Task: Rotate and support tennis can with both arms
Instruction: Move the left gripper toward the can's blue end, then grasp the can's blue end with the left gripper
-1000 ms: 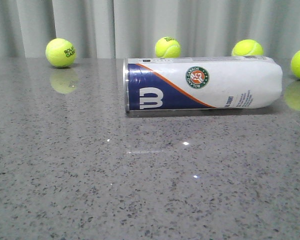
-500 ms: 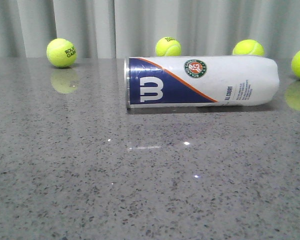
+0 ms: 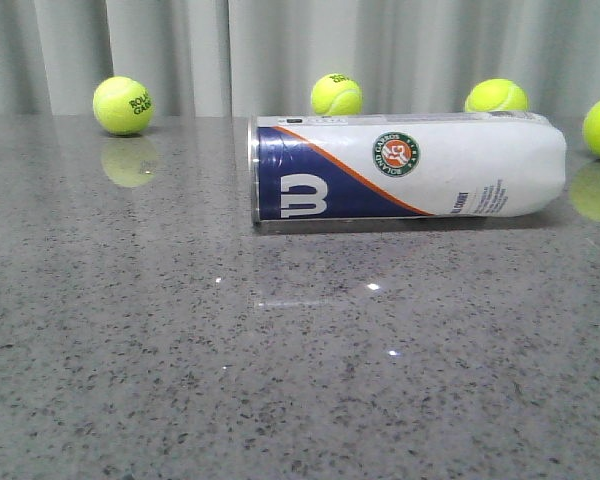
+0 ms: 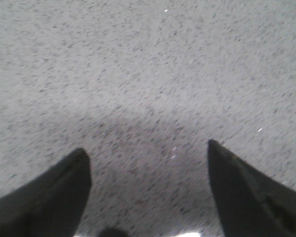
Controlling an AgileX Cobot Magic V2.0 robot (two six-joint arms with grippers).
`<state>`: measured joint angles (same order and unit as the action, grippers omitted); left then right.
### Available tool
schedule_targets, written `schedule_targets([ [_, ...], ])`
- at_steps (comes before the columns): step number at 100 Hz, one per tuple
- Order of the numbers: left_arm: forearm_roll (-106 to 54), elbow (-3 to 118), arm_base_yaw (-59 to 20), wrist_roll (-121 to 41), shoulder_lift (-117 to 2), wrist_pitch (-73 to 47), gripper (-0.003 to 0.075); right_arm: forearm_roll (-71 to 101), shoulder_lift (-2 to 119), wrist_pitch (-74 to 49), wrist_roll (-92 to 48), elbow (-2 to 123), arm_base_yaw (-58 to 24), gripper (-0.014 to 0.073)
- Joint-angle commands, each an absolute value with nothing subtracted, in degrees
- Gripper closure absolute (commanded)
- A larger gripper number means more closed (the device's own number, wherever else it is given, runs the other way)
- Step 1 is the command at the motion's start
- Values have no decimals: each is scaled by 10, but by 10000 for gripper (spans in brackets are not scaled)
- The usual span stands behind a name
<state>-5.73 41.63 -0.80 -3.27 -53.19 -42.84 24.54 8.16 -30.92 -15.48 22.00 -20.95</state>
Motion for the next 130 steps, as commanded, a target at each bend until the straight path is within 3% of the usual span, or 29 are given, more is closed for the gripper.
schedule_targets([
  [1, -101, 452, -21, -33, -556, -399, 181, 249, 87, -270, -156, 233, -206, 654],
  [18, -185, 496, -64, -39, -616, -396, 245, 249, 87, -270, -156, 233, -206, 654],
  [82, -484, 655, -233, -180, -864, -367, 246, 249, 87, -270, -156, 233, -206, 654],
  [130, -836, 700, -273, -374, -990, -509, 252, 249, 87, -270, -156, 233, -206, 654],
])
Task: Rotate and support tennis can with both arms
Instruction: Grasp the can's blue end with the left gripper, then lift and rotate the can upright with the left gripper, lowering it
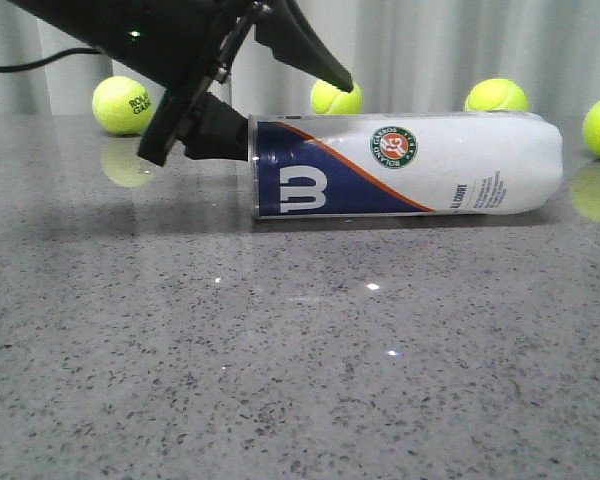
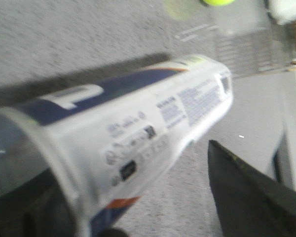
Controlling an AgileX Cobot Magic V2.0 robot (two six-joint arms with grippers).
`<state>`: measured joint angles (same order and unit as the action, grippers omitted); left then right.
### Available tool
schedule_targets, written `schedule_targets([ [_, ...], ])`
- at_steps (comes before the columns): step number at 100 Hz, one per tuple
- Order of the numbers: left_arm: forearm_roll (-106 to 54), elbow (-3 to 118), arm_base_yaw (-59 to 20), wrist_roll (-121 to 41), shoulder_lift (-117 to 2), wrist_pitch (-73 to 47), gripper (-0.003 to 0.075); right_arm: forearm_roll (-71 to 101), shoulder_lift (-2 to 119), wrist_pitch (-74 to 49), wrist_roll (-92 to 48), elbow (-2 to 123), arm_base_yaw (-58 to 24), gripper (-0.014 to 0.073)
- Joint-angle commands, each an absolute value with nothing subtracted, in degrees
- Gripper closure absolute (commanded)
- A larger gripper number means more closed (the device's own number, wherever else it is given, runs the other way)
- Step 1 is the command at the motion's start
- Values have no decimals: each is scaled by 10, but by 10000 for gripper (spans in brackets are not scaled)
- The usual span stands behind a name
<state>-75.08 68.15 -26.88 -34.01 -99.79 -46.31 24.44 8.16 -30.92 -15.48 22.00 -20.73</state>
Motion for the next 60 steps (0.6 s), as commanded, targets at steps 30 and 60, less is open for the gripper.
schedule_targets([
  [30, -896, 700, -273, -408, -1000, -562, 556, 249, 87, -270, -156, 233, -206, 654],
  [60, -921, 701, -273, -438, -1000, -587, 739, 249, 87, -270, -156, 233, -206, 654],
])
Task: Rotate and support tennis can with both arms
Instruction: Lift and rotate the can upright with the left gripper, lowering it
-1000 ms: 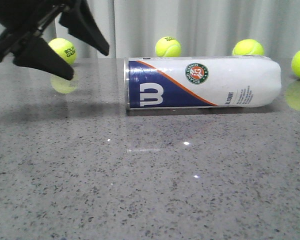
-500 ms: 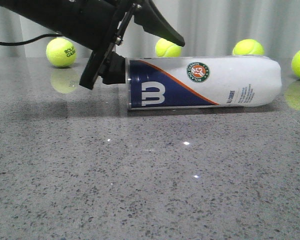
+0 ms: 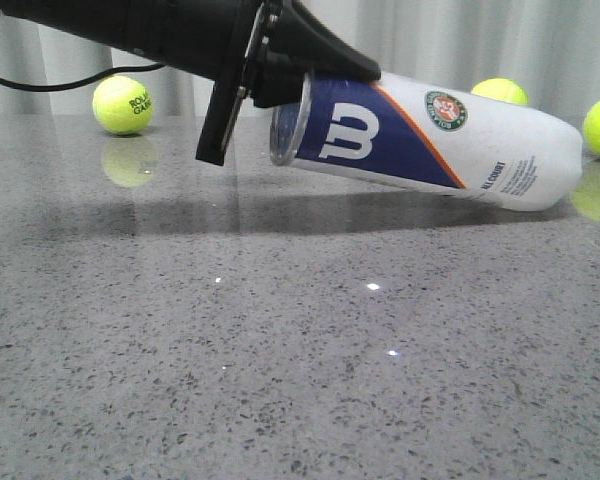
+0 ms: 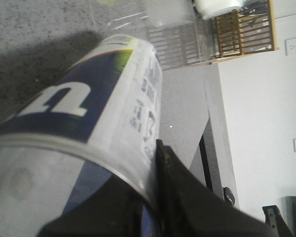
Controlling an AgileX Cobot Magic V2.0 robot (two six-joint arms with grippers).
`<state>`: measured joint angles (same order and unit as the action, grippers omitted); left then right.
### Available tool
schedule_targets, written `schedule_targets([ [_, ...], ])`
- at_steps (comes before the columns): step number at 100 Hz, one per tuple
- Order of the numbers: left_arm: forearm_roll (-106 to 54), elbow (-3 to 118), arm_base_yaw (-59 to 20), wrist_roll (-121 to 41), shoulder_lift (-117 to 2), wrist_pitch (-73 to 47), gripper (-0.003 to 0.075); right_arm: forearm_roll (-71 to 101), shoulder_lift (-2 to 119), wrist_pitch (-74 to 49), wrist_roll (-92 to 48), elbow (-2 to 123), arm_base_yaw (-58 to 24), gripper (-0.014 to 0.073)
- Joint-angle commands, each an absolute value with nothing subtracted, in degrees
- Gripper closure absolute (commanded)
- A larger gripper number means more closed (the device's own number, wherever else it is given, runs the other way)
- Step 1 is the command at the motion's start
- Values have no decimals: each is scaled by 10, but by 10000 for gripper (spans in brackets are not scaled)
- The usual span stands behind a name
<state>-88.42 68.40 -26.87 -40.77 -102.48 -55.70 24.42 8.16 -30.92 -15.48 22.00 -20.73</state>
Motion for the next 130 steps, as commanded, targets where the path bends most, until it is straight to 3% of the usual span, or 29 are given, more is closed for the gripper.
schedule_targets([
  [1, -920, 702, -273, -445, -1000, -589, 739, 249, 87, -270, -156, 233, -206, 654],
  [12, -927, 724, -273, -545, -998, -638, 739, 249, 87, -270, -156, 233, -206, 654],
  [34, -867, 813, -273, -553, -975, -663, 739, 249, 87, -270, -156, 233, -206, 654],
  [76, -395, 933, -303, -397, -852, -563, 739, 249, 87, -270, -156, 233, -206, 654],
  [103, -54, 979, -375, -224, -846, -714, 739, 249, 87, -270, -156, 233, -206, 654],
  [130, 7, 979, -420, -209, -850, -732, 739, 249, 87, -270, -156, 233, -206, 654],
])
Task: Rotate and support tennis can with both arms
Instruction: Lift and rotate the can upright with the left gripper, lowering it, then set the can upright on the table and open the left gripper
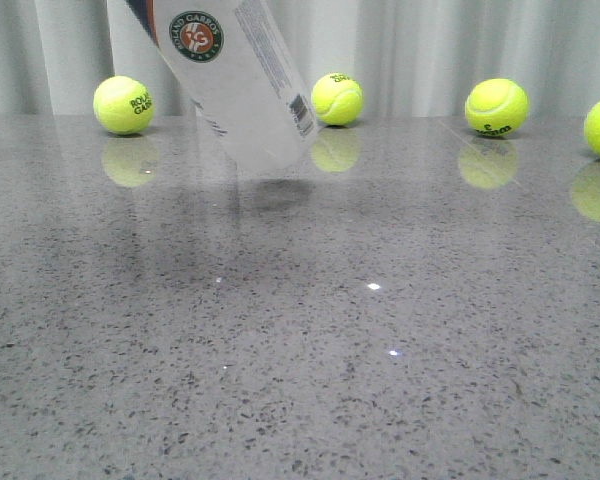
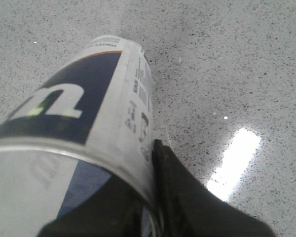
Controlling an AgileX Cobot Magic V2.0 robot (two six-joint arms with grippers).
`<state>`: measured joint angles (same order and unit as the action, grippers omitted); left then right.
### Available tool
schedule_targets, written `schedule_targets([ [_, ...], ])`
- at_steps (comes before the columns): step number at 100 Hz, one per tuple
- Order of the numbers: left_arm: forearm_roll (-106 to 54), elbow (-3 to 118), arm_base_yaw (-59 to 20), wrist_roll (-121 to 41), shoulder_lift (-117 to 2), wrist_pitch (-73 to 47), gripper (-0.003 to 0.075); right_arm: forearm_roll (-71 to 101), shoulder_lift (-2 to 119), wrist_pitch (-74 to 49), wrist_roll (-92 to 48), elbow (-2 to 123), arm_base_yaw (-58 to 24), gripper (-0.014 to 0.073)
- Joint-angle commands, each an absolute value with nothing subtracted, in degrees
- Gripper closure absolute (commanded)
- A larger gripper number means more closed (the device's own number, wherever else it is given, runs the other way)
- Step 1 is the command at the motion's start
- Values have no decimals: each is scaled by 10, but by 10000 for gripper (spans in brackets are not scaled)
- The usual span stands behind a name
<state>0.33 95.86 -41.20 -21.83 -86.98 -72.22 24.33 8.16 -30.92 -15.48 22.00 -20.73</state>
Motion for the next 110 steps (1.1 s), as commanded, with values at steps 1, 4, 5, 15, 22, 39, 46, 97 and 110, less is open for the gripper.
schedule_targets([
  [1, 7, 979, -420, -209, -850, -732, 739, 249, 87, -270, -156, 233, -206, 654],
  [4, 7, 978, -420, -209, -854, -732, 739, 249, 87, -270, -156, 233, -206, 654],
  [5, 7, 978, -420, -209, -855, -732, 739, 249, 87, -270, -156, 233, -206, 654],
  [15, 7, 978, -420, -209, -865, -732, 738, 249, 87, -270, -156, 233, -206, 654],
  [22, 7, 978, -420, -209, -871, -732, 731, 249, 87, -270, -156, 233, -206, 654],
  [39, 5, 979, -420, -209, -878, -732, 533, 249, 87, -270, -156, 233, -206, 654],
  [46, 5, 980, -420, -209, -878, -732, 398, 249, 87, -270, -156, 233, -206, 654],
  [97, 27, 1088, -362, -209, -954, -729, 268, 249, 87, -270, -156, 233, -206, 654],
  [110, 26, 1125, -347, -209, -976, -731, 268, 249, 87, -270, -156, 233, -206, 654],
])
